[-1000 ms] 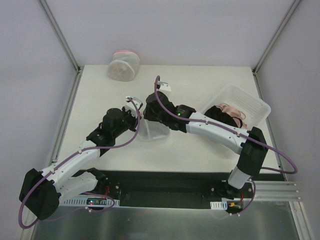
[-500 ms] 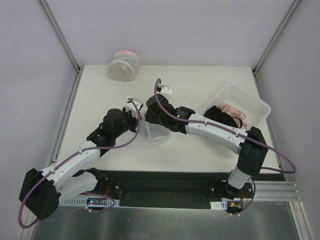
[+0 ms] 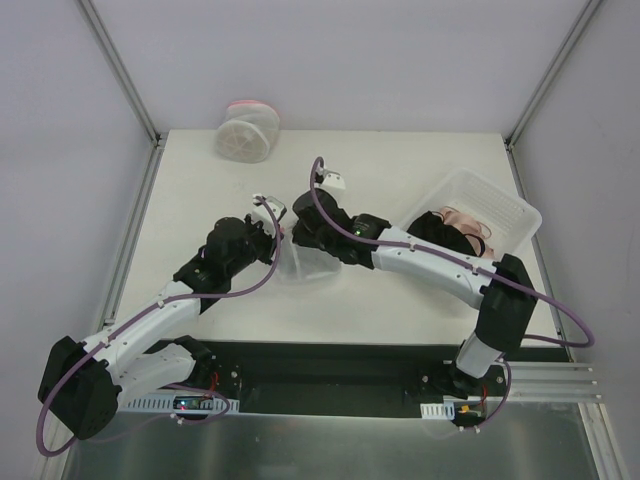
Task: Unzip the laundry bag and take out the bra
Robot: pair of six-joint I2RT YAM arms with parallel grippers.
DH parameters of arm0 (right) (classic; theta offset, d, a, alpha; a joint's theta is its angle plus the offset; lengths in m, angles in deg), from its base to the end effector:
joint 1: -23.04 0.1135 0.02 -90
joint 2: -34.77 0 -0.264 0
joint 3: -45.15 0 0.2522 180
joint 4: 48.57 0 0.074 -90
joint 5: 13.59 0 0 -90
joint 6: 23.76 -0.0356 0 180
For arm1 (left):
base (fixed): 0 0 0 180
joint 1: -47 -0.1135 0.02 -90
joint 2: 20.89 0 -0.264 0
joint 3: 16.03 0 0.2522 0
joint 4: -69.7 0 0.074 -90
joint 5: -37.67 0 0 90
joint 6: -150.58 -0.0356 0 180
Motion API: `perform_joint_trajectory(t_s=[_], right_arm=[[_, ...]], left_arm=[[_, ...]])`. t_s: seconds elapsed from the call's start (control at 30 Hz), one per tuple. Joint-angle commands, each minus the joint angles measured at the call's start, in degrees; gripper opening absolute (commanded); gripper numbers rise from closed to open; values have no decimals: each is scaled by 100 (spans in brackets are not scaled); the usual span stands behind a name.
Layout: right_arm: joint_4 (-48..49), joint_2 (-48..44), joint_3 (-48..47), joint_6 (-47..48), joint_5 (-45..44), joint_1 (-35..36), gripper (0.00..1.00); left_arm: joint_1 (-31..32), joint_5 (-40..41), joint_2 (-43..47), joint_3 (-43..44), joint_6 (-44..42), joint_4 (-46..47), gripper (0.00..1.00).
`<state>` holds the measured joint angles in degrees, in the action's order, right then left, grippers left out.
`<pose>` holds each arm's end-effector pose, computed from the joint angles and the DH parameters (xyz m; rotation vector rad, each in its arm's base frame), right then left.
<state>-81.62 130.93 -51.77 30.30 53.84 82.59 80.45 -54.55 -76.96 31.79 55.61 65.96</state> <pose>0.2099 0.3300 0.3222 -0.2064 2.1313 0.5824 0.1907 -0.1276 0.2736 0.6177 1.6872 -0.3917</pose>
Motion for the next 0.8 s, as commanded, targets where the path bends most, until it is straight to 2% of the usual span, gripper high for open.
perform_joint_trajectory(t_s=[0.0,0.2,0.53,0.77], right_arm=[[92,-545,185,9,-257,-57,1],[267,-1098,642,219,-204,-400,1],[435,-986,1249,211,445,-1226,1],[610,-1362,1372,325,613,-1209,1]], left_arm=[[91,195,44,39,-21,246,0],[118,424,-9,48,-21,211,0],[126,345,184,30,-30,202,0],[126,239,97,135,13,202,0]])
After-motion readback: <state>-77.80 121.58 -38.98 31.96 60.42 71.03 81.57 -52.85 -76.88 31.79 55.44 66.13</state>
